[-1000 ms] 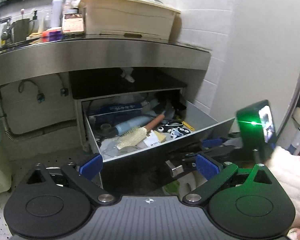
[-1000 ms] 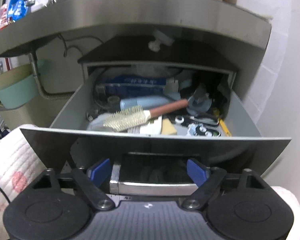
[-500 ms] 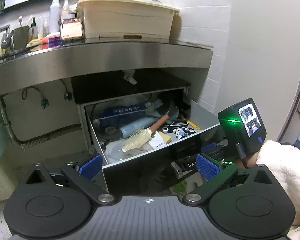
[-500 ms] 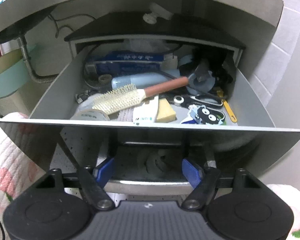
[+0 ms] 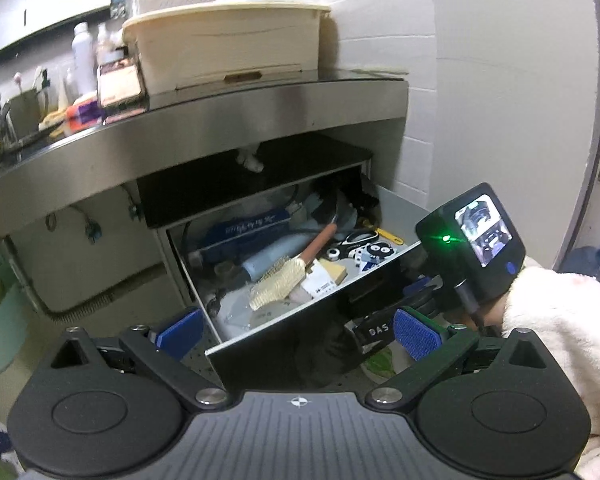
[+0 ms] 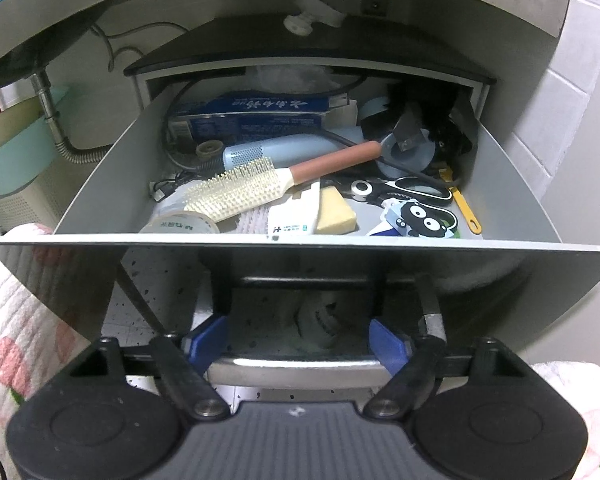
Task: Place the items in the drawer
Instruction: 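Push the drawer front inward with the right gripper until closed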
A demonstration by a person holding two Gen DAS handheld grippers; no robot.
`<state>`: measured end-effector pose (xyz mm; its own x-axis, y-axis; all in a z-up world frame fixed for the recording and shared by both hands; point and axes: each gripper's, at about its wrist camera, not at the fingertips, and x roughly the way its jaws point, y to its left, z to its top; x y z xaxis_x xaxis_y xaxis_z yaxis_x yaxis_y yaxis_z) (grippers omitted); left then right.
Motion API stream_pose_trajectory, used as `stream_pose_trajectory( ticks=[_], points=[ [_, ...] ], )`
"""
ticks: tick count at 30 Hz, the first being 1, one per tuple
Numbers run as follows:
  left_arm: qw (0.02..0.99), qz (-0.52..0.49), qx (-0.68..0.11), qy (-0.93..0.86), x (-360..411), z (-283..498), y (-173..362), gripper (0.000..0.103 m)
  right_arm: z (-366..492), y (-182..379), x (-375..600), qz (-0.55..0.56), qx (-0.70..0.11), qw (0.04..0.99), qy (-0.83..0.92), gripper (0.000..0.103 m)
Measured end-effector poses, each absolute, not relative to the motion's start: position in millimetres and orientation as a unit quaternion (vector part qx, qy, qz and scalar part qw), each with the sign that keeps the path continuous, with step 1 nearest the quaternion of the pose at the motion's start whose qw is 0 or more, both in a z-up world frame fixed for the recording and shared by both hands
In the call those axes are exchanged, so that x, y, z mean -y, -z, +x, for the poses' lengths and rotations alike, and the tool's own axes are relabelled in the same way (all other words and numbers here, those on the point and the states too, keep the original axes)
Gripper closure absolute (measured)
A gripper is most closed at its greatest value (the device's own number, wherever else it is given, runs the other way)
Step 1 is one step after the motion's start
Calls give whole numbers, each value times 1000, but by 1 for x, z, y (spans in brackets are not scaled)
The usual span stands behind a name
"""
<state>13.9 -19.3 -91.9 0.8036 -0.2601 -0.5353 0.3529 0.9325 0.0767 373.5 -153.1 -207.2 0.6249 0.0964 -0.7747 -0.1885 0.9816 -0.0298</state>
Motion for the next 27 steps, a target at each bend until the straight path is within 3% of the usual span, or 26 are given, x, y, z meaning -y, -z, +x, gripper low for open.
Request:
stream_pose_trajectory(
  ticks=[11,12,13,14,27],
  points=[
    [942,57,-272,186,20,17,86,0,374,208,153,-57,-431,897,-77,23],
    [943,55,-272,186,20,17,85,0,376,209,154,-59,-432,897,-72,19],
    [943,52,-272,186,20,17,84,0,378,211,157,-57,-434,897,-68,4],
    [943,50,-272,186,19,17,83,0,380,214,161,-54,-436,896,-64,0],
    [941,37,-273,196,20,19,80,0,387,214,163,-55,-450,888,-71,0]
  ],
)
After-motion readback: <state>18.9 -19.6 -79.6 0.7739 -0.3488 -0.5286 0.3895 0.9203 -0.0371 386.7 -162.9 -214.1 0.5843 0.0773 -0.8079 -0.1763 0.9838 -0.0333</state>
